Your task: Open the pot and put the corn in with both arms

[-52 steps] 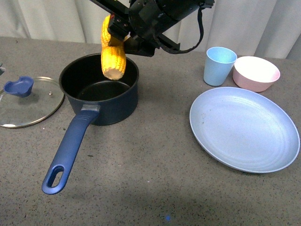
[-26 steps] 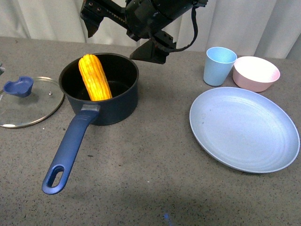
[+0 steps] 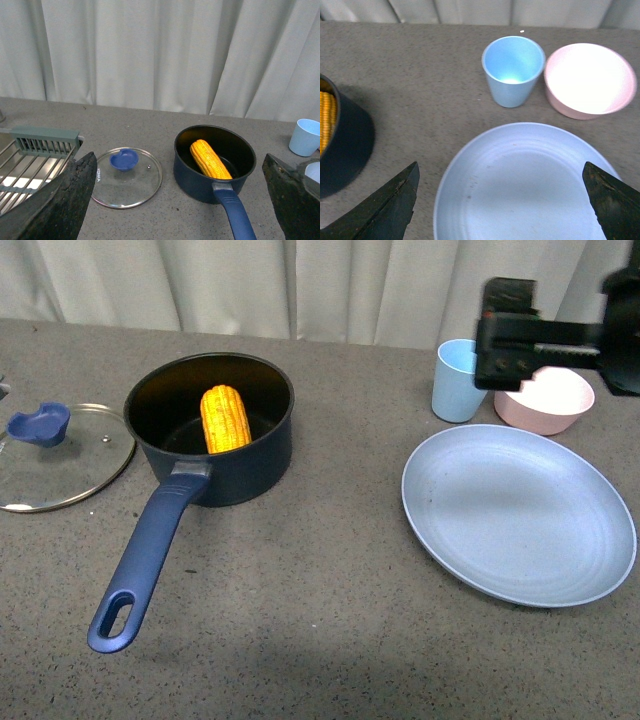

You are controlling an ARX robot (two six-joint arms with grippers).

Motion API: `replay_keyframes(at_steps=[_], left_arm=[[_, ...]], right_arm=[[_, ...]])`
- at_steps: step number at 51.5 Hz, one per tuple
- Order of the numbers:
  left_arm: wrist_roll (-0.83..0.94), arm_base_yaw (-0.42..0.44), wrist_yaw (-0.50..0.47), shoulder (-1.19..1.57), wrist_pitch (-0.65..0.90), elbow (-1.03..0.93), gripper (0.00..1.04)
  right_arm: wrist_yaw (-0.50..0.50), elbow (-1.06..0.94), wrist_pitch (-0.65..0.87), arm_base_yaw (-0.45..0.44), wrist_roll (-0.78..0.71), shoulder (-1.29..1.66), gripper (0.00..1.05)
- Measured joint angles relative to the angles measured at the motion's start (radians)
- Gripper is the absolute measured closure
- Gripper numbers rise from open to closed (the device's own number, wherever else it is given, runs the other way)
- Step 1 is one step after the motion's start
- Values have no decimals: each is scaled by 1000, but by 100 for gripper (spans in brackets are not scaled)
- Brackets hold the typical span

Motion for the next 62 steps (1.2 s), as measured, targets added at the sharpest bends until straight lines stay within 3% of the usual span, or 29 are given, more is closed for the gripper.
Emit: replay_keyframes(at_steps=[8, 12, 15, 18, 37, 51, 55, 62], left_arm=[[0, 0, 0, 0, 0, 0, 7], [0, 0, 2, 0, 0, 0, 7], [0, 0, -1, 1, 0, 0, 7], [0, 0, 0, 2, -1, 0, 7], [0, 0, 0, 0, -1, 0, 7], [0, 0, 0, 0, -1, 0, 7], [0, 0, 0, 0, -1, 0, 7], [0, 0, 0, 0, -1, 0, 7]], right_arm=[[77, -274, 174, -24, -113, -206, 10], [103, -416, 612, -45, -169, -145, 27], [90, -483, 766, -71, -183, -179, 38], [73, -506, 810, -92, -190, -241, 47], [-26, -657, 691, -194, -201, -534, 104], [-80, -716, 533, -246, -201, -754, 104], [-156, -729, 476, -304, -202, -823, 104], [-159, -742, 396, -332, -201, -919, 104]])
